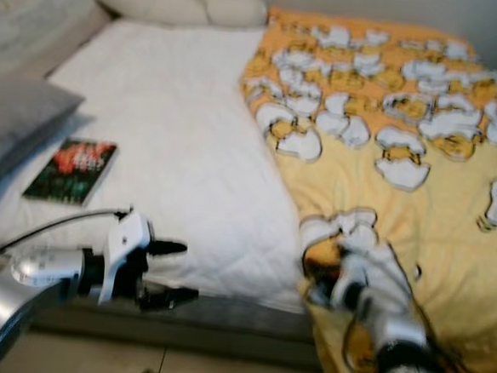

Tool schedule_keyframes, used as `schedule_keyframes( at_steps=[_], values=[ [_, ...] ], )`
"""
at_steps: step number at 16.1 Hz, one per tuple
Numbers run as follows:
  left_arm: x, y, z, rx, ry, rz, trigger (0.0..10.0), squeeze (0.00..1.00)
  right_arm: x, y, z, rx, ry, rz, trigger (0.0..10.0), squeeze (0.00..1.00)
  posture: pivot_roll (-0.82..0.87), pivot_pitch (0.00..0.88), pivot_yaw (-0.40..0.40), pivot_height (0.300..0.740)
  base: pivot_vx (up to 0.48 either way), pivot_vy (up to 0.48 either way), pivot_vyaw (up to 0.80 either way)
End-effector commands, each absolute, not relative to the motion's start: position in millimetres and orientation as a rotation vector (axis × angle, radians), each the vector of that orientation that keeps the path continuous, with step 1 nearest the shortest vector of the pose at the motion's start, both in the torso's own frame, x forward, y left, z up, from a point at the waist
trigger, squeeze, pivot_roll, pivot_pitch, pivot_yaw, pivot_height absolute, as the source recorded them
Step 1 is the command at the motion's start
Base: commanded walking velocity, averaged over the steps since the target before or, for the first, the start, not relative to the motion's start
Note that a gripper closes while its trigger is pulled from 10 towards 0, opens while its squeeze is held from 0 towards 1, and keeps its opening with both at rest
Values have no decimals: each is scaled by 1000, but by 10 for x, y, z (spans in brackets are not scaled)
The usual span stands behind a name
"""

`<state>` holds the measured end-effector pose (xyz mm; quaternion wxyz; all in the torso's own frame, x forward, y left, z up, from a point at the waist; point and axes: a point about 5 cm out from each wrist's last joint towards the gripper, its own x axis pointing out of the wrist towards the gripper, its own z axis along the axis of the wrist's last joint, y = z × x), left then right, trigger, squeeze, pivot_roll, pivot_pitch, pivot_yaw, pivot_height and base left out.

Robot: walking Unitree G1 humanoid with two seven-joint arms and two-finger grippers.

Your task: Clean up the room

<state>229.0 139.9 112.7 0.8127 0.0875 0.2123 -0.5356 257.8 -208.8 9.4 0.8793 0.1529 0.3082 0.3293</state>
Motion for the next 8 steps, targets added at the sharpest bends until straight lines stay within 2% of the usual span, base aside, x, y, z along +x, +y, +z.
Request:
schedule_keyframes(
  at_steps=[1, 2, 3, 4, 5, 6, 7, 8],
  values=[
    [2275, 1395, 1137, 196, 455, -1150, 10000, 902, 2476, -1939, 126, 324, 673, 867, 0, 0, 30, 0, 25, 740, 0, 0, 0],
    [2264, 1388, 1131, 194, 458, -1152, 10000, 902, 2264, -1803, 97, 273, 753, 1065, 0, 0, 31, 0, 24, 740, 0, 0, 0],
    [2264, 1388, 1131, 194, 458, -1152, 10000, 902, 2264, -1803, 97, 273, 753, 1065, 0, 0, 31, 0, 24, 740, 0, 0, 0],
    [2250, 1387, 1121, 191, 464, -1155, 10000, 898, 2112, -1751, 26, 187, 835, 1177, 0, 0, 33, 0, 21, 740, 0, 0, 0],
    [2246, 1389, 1117, 191, 466, -1155, 10000, 898, 2128, -1758, -18, 132, 839, 1157, 0, 0, 33, 0, 21, 740, 0, 0, 0],
    [2244, 1393, 1114, 192, 467, -1154, 10000, 898, 2201, -1785, -49, 78, 815, 1087, 5451, 0, 32, 0, 20, 740, 0, 0, 0],
    [2249, 1400, 1111, 195, 466, -1150, 10000, 894, 2365, -1842, -74, -2, 755, 929, 10000, 0, 31, 0, 21, 740, 0, 0, 0],
    [2256, 1400, 1109, 200, 464, -1148, 10000, 894, 2487, -1910, -37, 10, 737, 779, 10000, 827, 30, 0, 21, 740, 0, 0, 0]
  ],
)
